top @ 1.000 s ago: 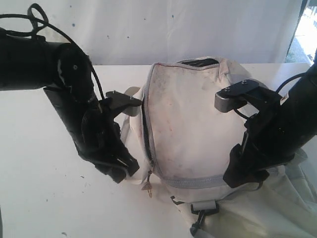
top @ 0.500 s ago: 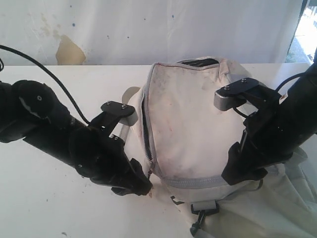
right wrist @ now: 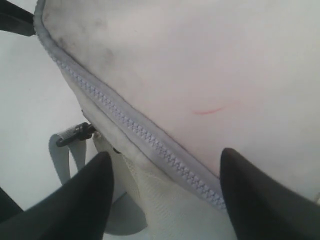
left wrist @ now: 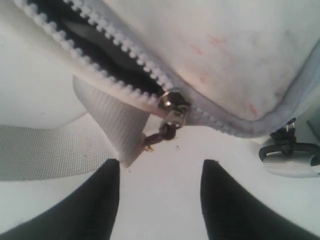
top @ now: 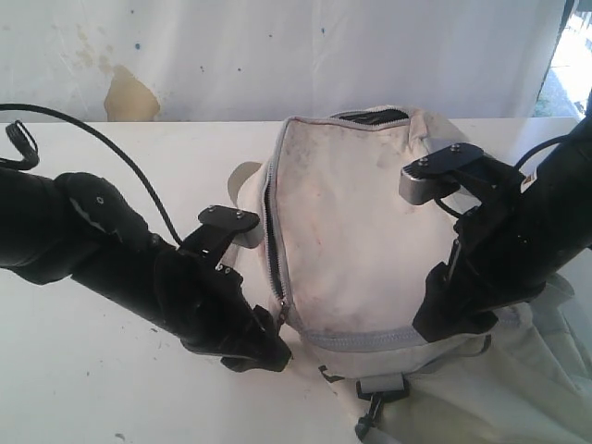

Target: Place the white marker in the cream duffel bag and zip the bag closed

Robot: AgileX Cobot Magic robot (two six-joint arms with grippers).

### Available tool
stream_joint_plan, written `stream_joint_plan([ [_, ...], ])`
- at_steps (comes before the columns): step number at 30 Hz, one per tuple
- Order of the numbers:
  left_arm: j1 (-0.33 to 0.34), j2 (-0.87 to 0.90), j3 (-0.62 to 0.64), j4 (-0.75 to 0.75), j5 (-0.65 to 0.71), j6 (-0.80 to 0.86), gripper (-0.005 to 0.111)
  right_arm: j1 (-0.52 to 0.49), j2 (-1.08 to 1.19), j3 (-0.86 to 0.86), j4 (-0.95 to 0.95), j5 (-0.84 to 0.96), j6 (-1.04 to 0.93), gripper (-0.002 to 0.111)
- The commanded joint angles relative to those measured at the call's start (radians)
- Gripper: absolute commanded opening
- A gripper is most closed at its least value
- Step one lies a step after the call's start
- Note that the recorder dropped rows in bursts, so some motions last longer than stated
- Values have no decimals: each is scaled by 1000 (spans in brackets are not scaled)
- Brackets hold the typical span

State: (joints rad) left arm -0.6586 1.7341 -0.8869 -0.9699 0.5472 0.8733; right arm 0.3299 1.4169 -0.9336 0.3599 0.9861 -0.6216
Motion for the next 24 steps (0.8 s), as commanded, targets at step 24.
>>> stream_joint_plan([
  [24, -4, 93, -61, -175, -57, 135, 5, 0, -7, 6, -2, -9, -11, 58],
])
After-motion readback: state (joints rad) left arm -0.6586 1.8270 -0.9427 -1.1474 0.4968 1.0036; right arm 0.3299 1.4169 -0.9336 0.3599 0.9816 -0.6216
